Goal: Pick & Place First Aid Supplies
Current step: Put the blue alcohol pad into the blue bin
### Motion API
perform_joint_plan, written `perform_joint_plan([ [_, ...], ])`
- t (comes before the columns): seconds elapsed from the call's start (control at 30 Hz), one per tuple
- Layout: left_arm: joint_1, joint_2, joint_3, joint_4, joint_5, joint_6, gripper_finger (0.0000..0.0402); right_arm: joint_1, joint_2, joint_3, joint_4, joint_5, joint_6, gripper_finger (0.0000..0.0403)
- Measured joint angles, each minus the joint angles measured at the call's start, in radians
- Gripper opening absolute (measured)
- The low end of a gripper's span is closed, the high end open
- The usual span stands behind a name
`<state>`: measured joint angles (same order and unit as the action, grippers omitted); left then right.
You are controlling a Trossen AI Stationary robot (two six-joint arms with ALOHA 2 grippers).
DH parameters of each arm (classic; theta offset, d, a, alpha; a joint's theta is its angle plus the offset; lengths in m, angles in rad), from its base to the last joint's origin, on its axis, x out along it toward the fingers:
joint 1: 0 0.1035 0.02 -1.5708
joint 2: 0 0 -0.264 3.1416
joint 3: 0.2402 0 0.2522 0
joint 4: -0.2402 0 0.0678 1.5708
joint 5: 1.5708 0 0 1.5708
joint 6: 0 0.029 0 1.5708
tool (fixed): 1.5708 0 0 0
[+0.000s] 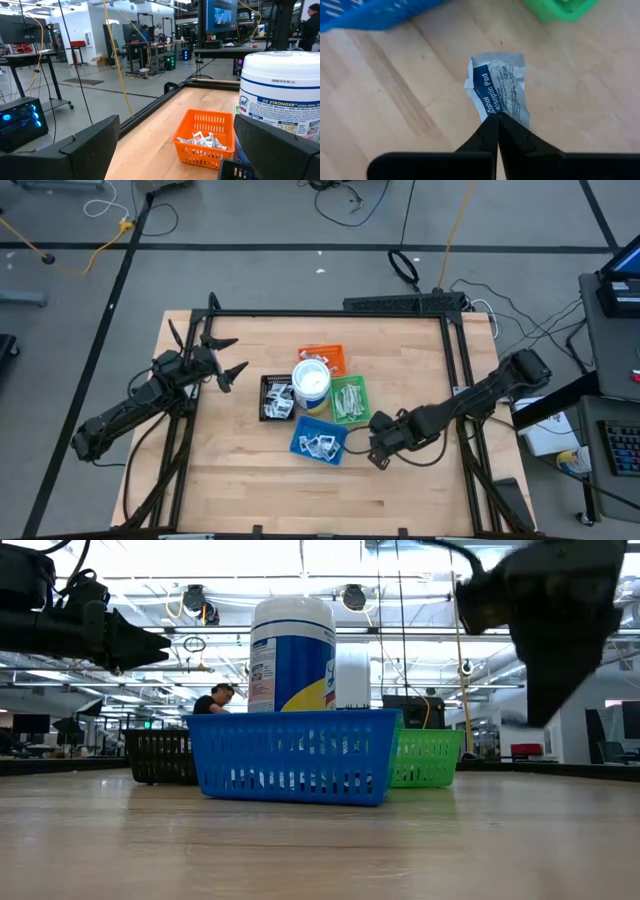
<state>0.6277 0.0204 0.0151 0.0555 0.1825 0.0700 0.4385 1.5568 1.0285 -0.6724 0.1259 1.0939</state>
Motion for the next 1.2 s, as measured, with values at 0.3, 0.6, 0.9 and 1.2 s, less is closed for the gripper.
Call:
perform_joint_plan([
  [0.3, 0.0, 0.0, 0.0, 0.0, 0.0, 0.0, 0.0397, -0.001, -0.008, 0.147, -0.245, 0.005, 0.134, 0.0],
  [0.6, 0.0, 0.0, 0.0, 0.0, 0.0, 0.0, 0.0397, -0.057, 0.165, 0.416, -0.337, 0.007, 0.077, 0.0],
  [0.9, 0.0, 0.0, 0.0, 0.0, 0.0, 0.0, 0.0397, -0.126, 0.386, 0.744, -0.372, 0.011, -0.041, 0.0],
  [1.2, 0.0, 0.0, 0.0, 0.0, 0.0, 0.0, 0.0397, -0.163, 0.523, 0.999, -0.388, 0.062, -0.089, 0.0],
])
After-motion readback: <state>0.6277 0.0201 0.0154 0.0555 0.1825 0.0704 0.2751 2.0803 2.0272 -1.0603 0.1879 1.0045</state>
